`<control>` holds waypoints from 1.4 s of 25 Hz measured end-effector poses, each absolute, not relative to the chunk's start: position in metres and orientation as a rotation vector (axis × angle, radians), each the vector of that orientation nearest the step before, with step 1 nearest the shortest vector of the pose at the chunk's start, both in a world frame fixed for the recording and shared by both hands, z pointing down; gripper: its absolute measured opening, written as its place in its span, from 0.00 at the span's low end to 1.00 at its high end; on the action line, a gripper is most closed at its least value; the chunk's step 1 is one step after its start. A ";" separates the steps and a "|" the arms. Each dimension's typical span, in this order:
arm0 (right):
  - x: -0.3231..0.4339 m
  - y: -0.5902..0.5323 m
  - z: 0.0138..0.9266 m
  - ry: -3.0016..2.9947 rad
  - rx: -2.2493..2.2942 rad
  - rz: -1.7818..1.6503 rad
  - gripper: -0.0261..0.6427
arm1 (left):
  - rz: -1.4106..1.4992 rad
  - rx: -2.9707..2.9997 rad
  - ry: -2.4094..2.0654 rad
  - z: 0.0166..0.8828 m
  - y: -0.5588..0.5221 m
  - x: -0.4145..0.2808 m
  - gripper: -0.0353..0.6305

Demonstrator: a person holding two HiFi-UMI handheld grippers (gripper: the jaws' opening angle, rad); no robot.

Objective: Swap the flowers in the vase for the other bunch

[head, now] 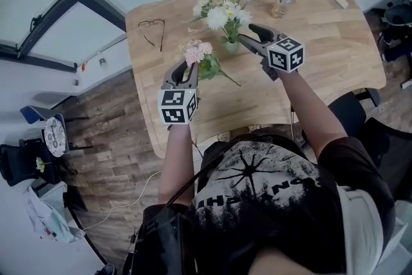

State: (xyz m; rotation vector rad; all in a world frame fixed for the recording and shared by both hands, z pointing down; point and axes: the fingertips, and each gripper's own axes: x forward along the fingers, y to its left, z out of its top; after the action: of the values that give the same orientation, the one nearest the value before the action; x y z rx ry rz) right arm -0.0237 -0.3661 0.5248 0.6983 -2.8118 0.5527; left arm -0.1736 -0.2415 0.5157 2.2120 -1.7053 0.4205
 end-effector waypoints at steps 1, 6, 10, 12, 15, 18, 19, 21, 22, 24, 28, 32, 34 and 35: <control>-0.024 -0.365 0.523 -2.817 0.703 0.544 0.41 | 0.418 2.220 -1.701 0.515 -0.243 -0.174 0.18; -0.021 -0.333 0.503 -2.843 0.705 0.486 0.40 | 0.404 2.269 -1.687 0.501 -0.228 -0.172 0.18; -0.027 -0.314 0.489 -2.869 0.710 0.420 0.26 | 0.389 2.297 -1.682 0.493 -0.223 -0.178 0.18; -0.030 -0.305 0.482 -2.877 0.713 0.380 0.19 | 0.382 2.308 -1.678 0.490 -0.221 -0.182 0.18; -0.035 -0.292 0.471 -2.897 0.726 0.329 0.12 | 0.376 2.326 -1.667 0.487 -0.219 -0.187 0.18; -0.038 -0.278 0.462 -2.925 0.736 0.312 0.10 | 0.372 2.345 -1.654 0.485 -0.215 -0.191 0.18; -0.039 -0.273 0.460 -2.932 0.738 0.310 0.09 | 0.370 2.352 -1.650 0.484 -0.214 -0.192 0.18; -0.041 -0.266 0.456 -2.940 0.745 0.301 0.09 | 0.366 2.365 -1.641 0.483 -0.212 -0.195 0.18; -0.042 -0.262 0.455 -2.943 0.750 0.296 0.08 | 0.365 2.371 -1.635 0.483 -0.211 -0.197 0.18; -0.042 -0.256 0.453 -2.942 0.762 0.282 0.08 | 0.365 2.381 -1.622 0.483 -0.210 -0.198 0.18; -0.040 -0.246 0.453 -2.935 0.792 0.266 0.08 | 0.358 2.400 -1.602 0.483 -0.206 -0.200 0.18; -0.035 -0.238 0.453 -2.930 0.822 0.273 0.08 | 0.351 2.414 -1.584 0.484 -0.203 -0.200 0.18; -0.035 -0.235 0.453 -2.927 0.833 0.279 0.08 | 0.348 2.420 -1.577 0.484 -0.202 -0.199 0.18; -0.034 -0.234 0.454 -2.925 0.836 0.278 0.08 | 0.346 2.423 -1.575 0.484 -0.201 -0.199 0.18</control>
State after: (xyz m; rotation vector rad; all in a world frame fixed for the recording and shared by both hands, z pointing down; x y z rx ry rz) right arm -0.0344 -0.2343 0.4538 0.8361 -2.9251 0.2782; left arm -0.1993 -0.2014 0.4835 2.4228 -1.5752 0.3457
